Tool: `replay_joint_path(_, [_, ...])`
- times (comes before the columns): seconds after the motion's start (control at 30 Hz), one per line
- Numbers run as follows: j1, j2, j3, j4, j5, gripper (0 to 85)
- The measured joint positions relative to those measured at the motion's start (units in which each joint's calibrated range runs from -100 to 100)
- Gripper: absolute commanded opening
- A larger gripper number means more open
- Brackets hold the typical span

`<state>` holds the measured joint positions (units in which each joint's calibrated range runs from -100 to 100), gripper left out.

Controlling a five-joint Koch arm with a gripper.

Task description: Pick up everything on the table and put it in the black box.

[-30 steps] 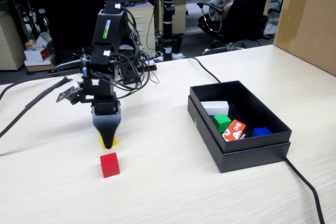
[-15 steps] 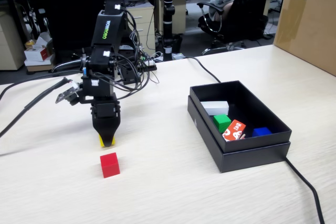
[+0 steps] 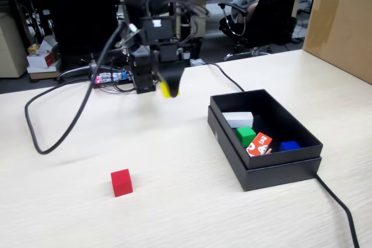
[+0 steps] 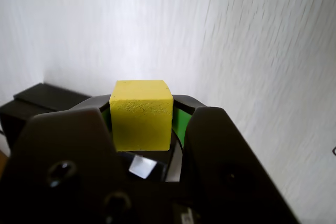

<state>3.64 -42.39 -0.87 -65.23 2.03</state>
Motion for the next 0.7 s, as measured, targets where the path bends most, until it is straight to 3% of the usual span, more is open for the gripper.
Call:
replay_joint_path(0.13, [8.84,1.29,9.68,-0.31,5.86,0.9])
replay_joint_path(0.27, [12.41,10.61,19.17,-0.54,8.99,0.9])
replay_joint_path(0.5, [13.09,33.66,25.56,-0.54,11.77,1.1])
replay_joint_path(0.7, [12.6,40.39,25.65,-0.54,12.55,1.1])
